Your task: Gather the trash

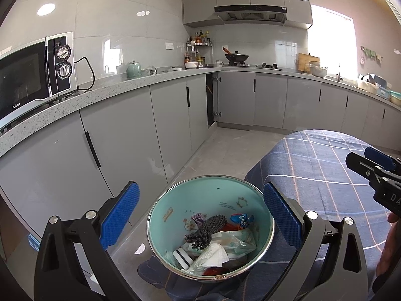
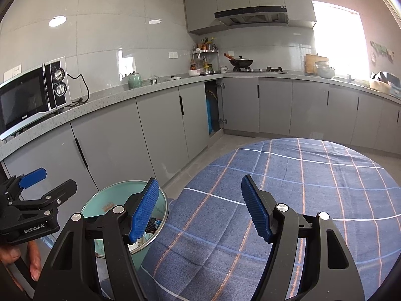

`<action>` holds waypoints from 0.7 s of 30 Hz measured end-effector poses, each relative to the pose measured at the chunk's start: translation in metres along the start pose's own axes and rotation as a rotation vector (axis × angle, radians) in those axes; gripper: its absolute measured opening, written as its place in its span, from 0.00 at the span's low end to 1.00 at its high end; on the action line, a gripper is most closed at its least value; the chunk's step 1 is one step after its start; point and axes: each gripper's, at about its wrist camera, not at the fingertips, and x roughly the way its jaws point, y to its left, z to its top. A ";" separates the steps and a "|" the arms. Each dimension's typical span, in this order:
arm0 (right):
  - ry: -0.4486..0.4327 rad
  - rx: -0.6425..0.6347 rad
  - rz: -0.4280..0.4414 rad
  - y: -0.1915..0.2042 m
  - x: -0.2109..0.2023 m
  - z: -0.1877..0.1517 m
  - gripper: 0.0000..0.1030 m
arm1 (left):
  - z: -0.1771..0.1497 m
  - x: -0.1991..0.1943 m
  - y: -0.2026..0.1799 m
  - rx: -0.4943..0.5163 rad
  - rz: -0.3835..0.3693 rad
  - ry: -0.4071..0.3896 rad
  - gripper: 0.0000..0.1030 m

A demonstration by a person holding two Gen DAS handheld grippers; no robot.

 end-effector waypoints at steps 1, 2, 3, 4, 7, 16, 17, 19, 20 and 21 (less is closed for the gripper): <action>0.000 -0.004 0.001 0.001 0.000 0.000 0.66 | 0.000 0.000 0.000 0.001 0.007 0.001 0.95; 0.000 -0.006 0.002 0.001 0.000 0.000 0.66 | 0.001 0.000 -0.001 0.003 0.013 0.000 0.95; -0.001 -0.007 0.002 0.001 -0.001 -0.001 0.66 | 0.001 0.000 -0.002 0.008 0.015 -0.002 0.95; -0.004 -0.008 0.001 0.001 -0.001 -0.001 0.66 | 0.001 -0.001 -0.003 0.011 0.015 -0.001 0.95; -0.007 -0.002 -0.001 -0.001 -0.002 0.001 0.66 | 0.001 -0.002 -0.006 0.019 0.025 -0.012 0.95; -0.010 0.001 -0.001 -0.002 -0.003 0.003 0.70 | 0.002 -0.001 -0.003 0.009 0.037 -0.016 0.95; -0.009 -0.001 0.000 -0.002 -0.003 0.003 0.70 | 0.002 0.000 -0.002 0.006 0.036 -0.015 0.95; -0.009 -0.003 0.001 -0.002 -0.004 0.003 0.70 | 0.002 0.000 -0.001 0.004 0.034 -0.011 0.95; -0.010 -0.003 0.001 -0.002 -0.005 0.003 0.70 | 0.002 0.000 -0.001 0.002 0.034 -0.012 0.95; -0.009 -0.004 0.000 -0.001 -0.004 0.003 0.70 | 0.003 0.000 -0.001 0.004 0.030 -0.013 0.95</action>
